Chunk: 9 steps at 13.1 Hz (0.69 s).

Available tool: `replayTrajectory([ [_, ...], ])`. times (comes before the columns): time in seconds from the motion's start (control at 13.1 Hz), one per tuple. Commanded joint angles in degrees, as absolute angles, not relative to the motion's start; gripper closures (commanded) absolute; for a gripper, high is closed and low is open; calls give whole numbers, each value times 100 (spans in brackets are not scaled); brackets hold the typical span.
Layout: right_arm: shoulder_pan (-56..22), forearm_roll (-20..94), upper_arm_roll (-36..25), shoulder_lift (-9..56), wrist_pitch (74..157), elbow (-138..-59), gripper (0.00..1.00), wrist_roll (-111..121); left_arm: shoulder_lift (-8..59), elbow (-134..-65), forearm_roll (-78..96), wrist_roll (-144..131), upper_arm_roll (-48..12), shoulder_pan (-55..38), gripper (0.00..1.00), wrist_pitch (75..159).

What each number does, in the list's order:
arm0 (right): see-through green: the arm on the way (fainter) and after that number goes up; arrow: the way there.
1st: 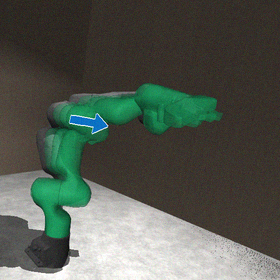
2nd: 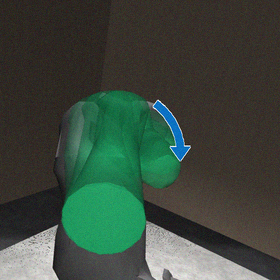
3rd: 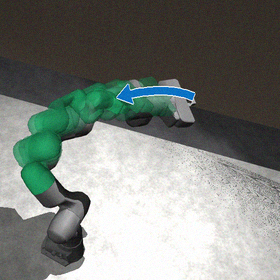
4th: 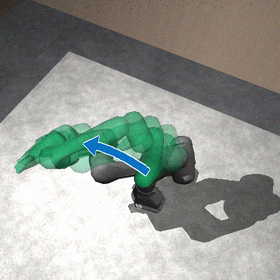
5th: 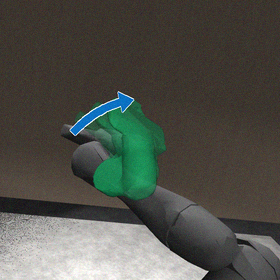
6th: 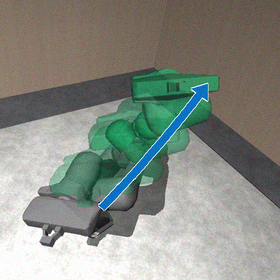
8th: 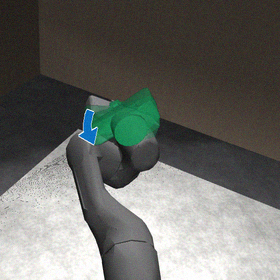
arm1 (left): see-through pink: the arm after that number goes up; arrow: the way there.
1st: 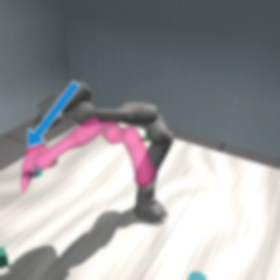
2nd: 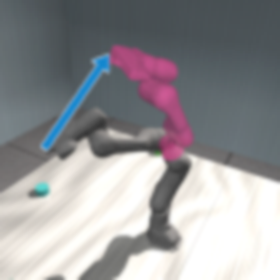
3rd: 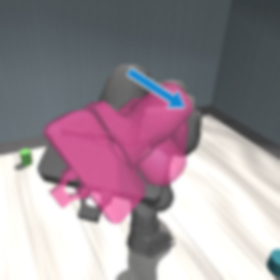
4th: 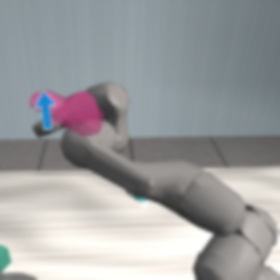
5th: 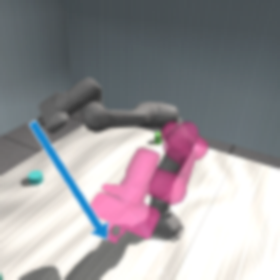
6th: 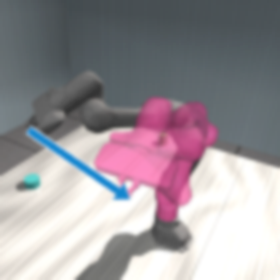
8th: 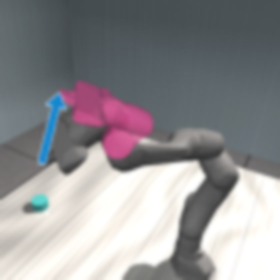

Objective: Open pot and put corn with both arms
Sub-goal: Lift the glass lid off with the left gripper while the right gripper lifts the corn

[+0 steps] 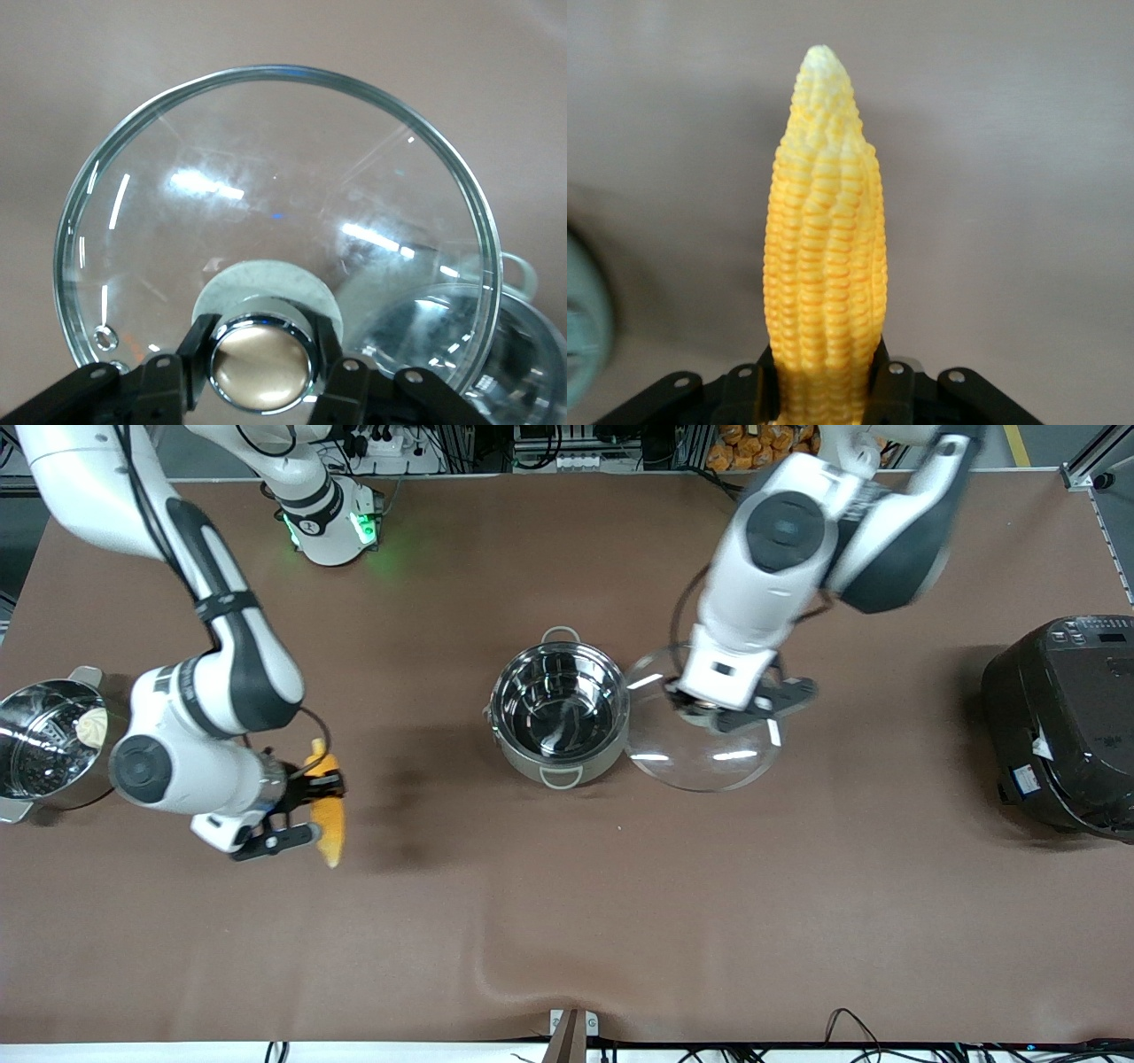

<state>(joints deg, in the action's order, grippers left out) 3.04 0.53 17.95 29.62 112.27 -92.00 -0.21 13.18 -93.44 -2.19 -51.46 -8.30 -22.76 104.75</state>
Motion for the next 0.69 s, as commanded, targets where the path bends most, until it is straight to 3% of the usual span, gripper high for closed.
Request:
replayTrajectory([
  [0.0,-59,97,2153,2777,11223,-9282,100,-955,547,-10604,-255,-4301,-914,-1637,100,11080],
  [0.23,-832,9,2153,2725,11232,-9176,100,-1528,133,-11905,-255,-3491,-914,-1047,100,12038],
  [0.61,-2037,-676,2153,2698,11197,-9167,100,-2398,228,-12839,-264,-3105,-896,-643,100,13102],
])
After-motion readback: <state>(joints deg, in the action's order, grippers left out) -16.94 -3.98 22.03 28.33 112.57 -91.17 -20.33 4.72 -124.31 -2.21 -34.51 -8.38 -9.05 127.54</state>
